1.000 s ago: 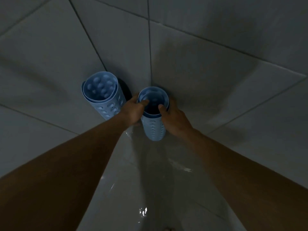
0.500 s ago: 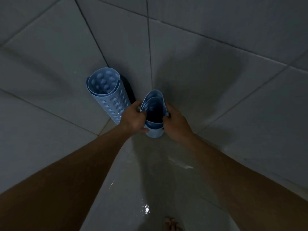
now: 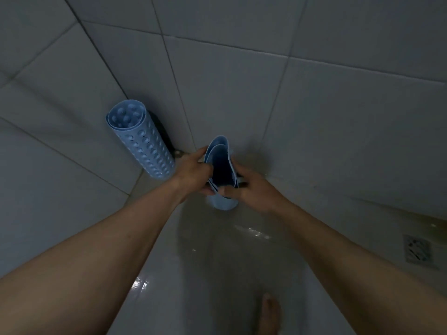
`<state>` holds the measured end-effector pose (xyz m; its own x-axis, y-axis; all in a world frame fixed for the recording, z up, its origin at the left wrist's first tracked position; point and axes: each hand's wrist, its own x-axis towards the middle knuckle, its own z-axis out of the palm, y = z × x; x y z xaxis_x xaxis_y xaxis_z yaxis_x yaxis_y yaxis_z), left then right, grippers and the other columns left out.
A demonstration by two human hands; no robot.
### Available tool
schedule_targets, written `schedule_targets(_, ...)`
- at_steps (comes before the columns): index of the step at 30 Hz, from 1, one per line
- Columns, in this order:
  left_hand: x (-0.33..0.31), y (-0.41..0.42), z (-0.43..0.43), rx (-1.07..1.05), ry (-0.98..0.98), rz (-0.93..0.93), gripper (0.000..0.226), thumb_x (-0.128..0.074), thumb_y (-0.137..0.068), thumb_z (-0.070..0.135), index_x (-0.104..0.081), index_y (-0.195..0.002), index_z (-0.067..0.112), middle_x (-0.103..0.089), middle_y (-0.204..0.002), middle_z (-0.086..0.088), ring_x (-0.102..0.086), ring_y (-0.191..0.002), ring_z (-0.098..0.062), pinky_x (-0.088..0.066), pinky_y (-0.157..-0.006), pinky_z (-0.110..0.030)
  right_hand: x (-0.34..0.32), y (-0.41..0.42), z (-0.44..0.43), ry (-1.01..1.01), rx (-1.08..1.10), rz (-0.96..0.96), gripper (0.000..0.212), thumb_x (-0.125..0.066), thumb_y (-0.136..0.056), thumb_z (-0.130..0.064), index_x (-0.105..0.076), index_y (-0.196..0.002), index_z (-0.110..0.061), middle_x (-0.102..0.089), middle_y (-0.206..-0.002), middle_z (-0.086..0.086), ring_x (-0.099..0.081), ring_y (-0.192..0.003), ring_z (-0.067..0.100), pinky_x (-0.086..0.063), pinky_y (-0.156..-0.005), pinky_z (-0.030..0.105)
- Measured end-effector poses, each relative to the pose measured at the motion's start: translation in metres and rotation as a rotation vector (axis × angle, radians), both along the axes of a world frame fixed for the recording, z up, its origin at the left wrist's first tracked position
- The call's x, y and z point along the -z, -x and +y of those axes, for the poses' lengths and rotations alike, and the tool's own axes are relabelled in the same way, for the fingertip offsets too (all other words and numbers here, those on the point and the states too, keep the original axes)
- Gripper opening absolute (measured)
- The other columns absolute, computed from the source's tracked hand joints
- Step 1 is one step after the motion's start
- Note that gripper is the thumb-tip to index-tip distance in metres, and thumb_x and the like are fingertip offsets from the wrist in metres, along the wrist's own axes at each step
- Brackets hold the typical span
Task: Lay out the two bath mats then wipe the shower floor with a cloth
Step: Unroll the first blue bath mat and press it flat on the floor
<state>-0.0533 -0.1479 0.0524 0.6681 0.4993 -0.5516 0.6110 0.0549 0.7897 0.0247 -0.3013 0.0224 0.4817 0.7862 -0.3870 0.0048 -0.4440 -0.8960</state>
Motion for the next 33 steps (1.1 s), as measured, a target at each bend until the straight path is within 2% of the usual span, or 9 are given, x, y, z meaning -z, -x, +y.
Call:
schedule_targets(2,-0.010,0.005,-0.023,0.024,0.021,-0.019,0.059,-0.051,-0.090,-0.006,-0.052,-0.139,0.026,-0.069,-0.105,-0.007,-0.074,-0.082,-0.029,-0.063,-0.062,-0.041,-0.001,0.006,-0.031,0.011,-0.050,-0.006,0.109,-0.085,-0.071,-0.028,-0.018,-0.155,-0.048,-0.055,-0.137,-0.020,-0.058,-0.118,0.001,-0.051,-0.093,0.020)
schedule_targets(5,-0.015,0.010,-0.060,0.066,0.047,-0.025,0.054,-0.050,-0.089,-0.007,-0.057,-0.131,0.027,-0.070,-0.097,0.000,-0.074,-0.082,-0.028,-0.064,-0.064,-0.042,0.009,0.015,-0.078,0.064,-0.094,-0.127,0.125,-0.089,-0.063,-0.030,-0.007,-0.153,-0.054,-0.045,-0.147,-0.018,-0.053,-0.127,0.008,-0.053,-0.100,0.035)
schedule_targets(12,0.023,0.004,-0.136,0.260,0.021,0.008,0.047,-0.052,-0.088,0.003,-0.062,-0.127,0.027,-0.070,-0.113,-0.003,-0.074,-0.087,-0.022,-0.060,-0.063,-0.029,0.048,0.010,-0.172,-0.085,0.077,-0.365,0.100,-0.085,-0.076,-0.036,-0.022,-0.154,-0.043,-0.053,-0.144,-0.016,-0.054,-0.126,0.004,-0.051,-0.102,0.035)
schedule_targets(17,0.064,-0.002,-0.184,0.631,0.035,0.004,0.044,-0.066,-0.086,0.045,-0.058,-0.128,0.034,-0.066,-0.123,0.008,-0.068,-0.098,-0.014,-0.052,-0.075,-0.029,0.097,0.004,-0.232,-0.164,0.185,-0.335,0.093,-0.086,-0.076,-0.031,-0.031,-0.149,-0.048,-0.054,-0.137,-0.027,-0.054,-0.122,-0.006,-0.051,-0.101,0.031)
schedule_targets(19,0.085,-0.008,-0.199,0.826,0.028,-0.089,0.057,-0.080,-0.080,0.029,-0.055,-0.131,0.036,-0.068,-0.120,0.014,-0.065,-0.105,-0.004,-0.053,-0.082,-0.024,0.113,-0.006,-0.245,-0.169,0.176,-0.347,0.091,-0.086,-0.076,-0.037,-0.031,-0.148,-0.050,-0.054,-0.138,-0.028,-0.054,-0.123,-0.003,-0.051,-0.101,0.031)
schedule_targets(24,0.138,-0.032,-0.211,0.836,-0.024,-0.291,0.087,-0.086,-0.062,0.002,-0.053,-0.137,0.028,-0.067,-0.128,-0.002,-0.064,-0.120,-0.026,-0.054,-0.096,-0.054,0.142,-0.037,-0.265,-0.247,0.181,-0.335,0.090,-0.087,-0.076,-0.027,-0.036,-0.148,-0.042,-0.057,-0.138,-0.017,-0.058,-0.121,0.003,-0.054,-0.093,0.027)
schedule_targets(27,0.147,-0.044,-0.217,0.850,-0.126,-0.405,0.083,-0.085,-0.067,0.000,-0.053,-0.138,0.029,-0.068,-0.128,0.001,-0.065,-0.118,-0.023,-0.056,-0.094,-0.053,0.152,-0.054,-0.274,-0.297,0.233,-0.315,0.088,-0.091,-0.069,-0.021,-0.044,-0.142,-0.037,-0.057,-0.136,-0.016,-0.063,-0.114,0.002,-0.056,-0.084,0.022)
schedule_targets(30,0.146,-0.053,-0.220,0.843,-0.284,-0.484,0.078,-0.082,-0.073,0.002,-0.054,-0.139,0.032,-0.068,-0.126,0.005,-0.066,-0.115,-0.019,-0.059,-0.091,-0.047,0.153,-0.066,-0.276,-0.302,0.215,-0.422,0.082,-0.090,-0.069,-0.030,-0.049,-0.140,-0.036,-0.061,-0.133,-0.016,-0.062,-0.117,0.009,-0.057,-0.092,0.029)
schedule_targets(33,0.150,-0.049,-0.223,0.749,-0.448,-0.588,0.083,-0.084,-0.072,0.007,-0.051,-0.143,0.034,-0.067,-0.128,0.011,-0.064,-0.117,-0.011,-0.055,-0.098,-0.043,0.147,-0.066,-0.275,-0.378,0.212,-0.460,0.081,-0.087,-0.075,-0.024,-0.043,-0.141,-0.040,-0.054,-0.139,-0.014,-0.054,-0.124,0.006,-0.053,-0.090,0.017)
